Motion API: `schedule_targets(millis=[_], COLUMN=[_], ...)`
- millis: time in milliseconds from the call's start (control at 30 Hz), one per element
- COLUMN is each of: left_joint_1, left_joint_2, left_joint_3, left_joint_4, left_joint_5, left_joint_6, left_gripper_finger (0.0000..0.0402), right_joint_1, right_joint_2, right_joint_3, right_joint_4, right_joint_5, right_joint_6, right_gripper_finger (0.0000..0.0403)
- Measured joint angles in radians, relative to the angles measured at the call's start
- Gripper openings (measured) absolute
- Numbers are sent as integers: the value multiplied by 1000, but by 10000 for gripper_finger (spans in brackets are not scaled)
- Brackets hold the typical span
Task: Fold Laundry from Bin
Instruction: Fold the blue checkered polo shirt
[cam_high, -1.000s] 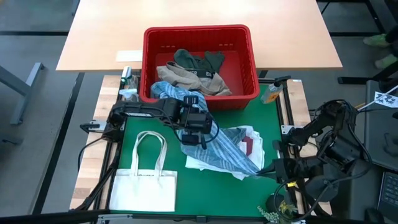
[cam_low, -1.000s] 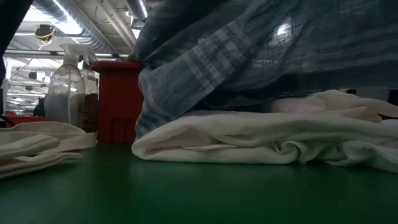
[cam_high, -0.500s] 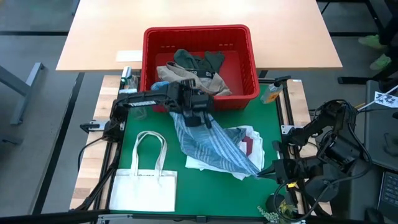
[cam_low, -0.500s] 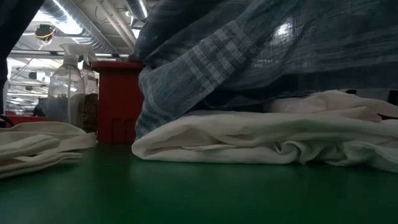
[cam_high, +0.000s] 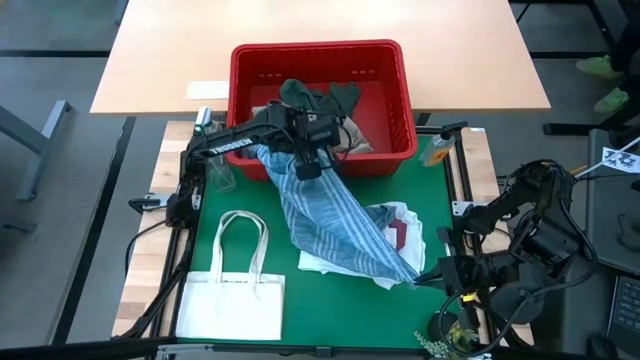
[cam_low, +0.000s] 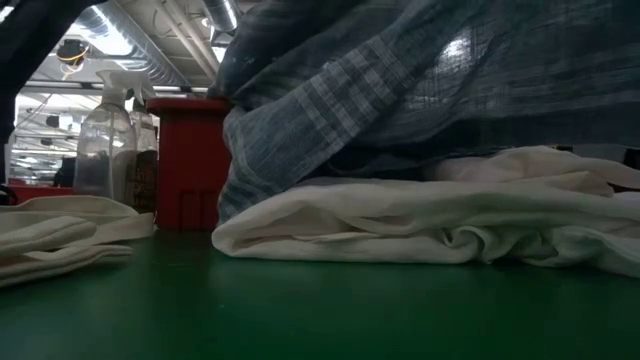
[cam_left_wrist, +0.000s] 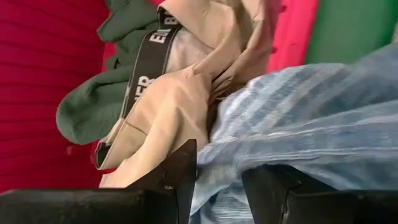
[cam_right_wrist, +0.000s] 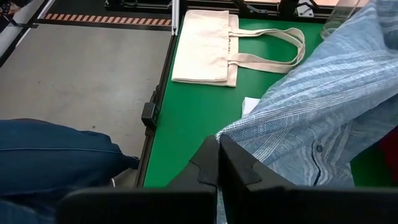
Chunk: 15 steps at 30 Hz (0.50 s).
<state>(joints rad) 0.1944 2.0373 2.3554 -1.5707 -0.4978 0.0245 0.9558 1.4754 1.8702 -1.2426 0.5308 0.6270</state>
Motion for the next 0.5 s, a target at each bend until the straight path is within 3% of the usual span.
schedule_targets(millis=[200,500], left_joint_1=[43,94], left_joint_2=[0,0], left_joint_3=[0,0], left_joint_4=[0,-1], left_joint_5=[103,116], left_joint_6=[38,12], left_gripper_finger=[117,103], right_joint_1=[0,0], right_joint_2=[0,0], right_joint_3=[0,0], right_joint_4=[-4,-3], right_joint_5=[-1,-2], right_joint_6=[0,0], right_gripper_finger=[0,0])
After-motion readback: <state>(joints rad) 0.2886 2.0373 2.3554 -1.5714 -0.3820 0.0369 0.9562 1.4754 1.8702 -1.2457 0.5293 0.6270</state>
